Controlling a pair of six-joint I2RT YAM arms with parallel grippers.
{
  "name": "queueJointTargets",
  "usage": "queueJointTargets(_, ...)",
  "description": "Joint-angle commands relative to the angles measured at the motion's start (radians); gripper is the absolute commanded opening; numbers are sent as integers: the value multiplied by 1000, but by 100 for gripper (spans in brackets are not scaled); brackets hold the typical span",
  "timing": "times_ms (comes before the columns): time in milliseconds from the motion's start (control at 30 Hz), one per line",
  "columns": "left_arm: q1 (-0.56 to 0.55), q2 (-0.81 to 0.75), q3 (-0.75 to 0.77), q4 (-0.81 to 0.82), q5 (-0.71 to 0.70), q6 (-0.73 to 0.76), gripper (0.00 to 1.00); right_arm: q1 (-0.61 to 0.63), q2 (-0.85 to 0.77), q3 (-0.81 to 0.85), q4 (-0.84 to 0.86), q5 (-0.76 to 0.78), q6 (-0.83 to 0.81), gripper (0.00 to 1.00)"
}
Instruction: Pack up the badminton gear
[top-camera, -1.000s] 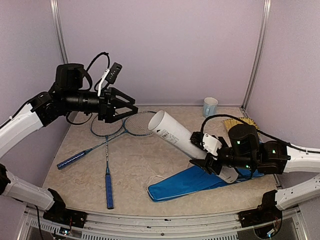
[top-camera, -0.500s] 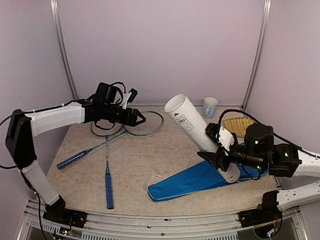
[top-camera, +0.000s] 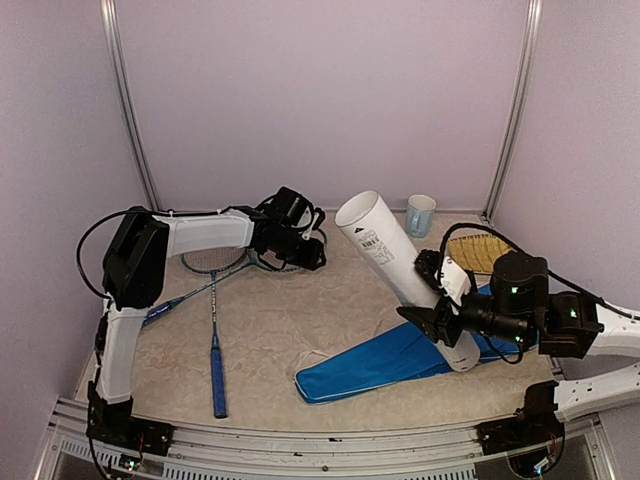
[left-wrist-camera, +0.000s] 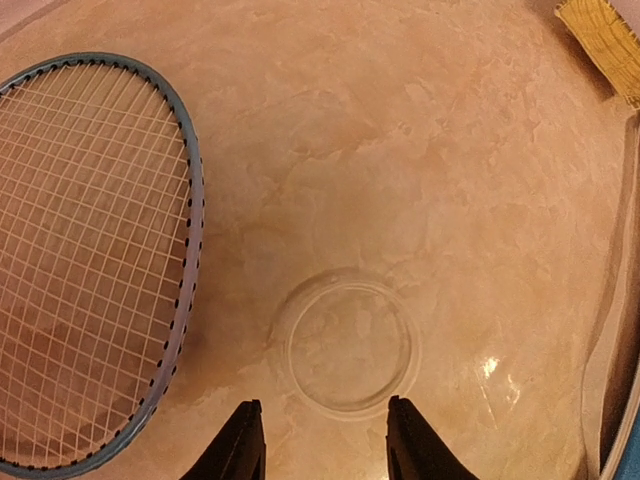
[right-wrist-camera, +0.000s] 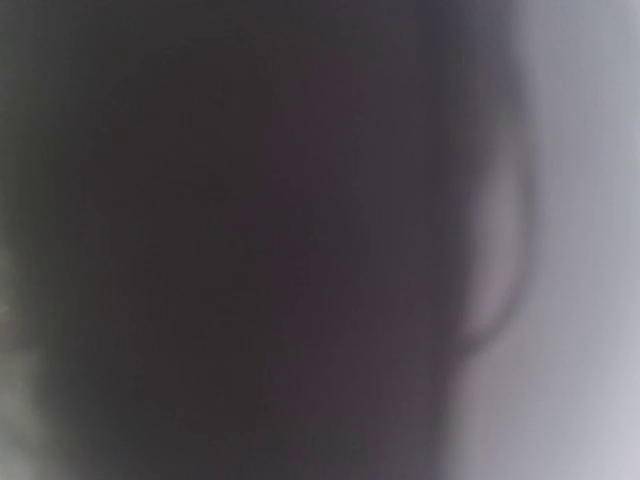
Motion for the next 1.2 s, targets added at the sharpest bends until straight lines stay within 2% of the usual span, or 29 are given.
queueJointTargets(0,-21,100,112,-71,-53,-13,38,-3,-30,-6,47,-3,18,55)
queueJointTargets(200,-34,201,209,-127,-130,-9,34,-4,-42,-10,47,-8,22,54)
queueJointTargets(400,-57,275,243,-163,-179,3,26,-3,-53,-20,49,-9,21,54)
queueJointTargets(500,-66,280,243,-176,-209,9,18,-3,-54,-21,46,-9,16,54)
queueJointTargets(600,-67,262,228,-188,-225,13,5,-3,-52,-19,49,-12,9,54)
queueJointTargets(633,-65,249,216,-185,-230,15,0,-3,-50,-21,54,-15,7,54)
queueJointTargets(900,-39,66,38,-110,-219,8,0,-3,-2,8,74,-49,-27,54)
queueJointTargets(1167,45,-248,-296,154,-2,-59,0,-2,38,26,106,-83,-68,53)
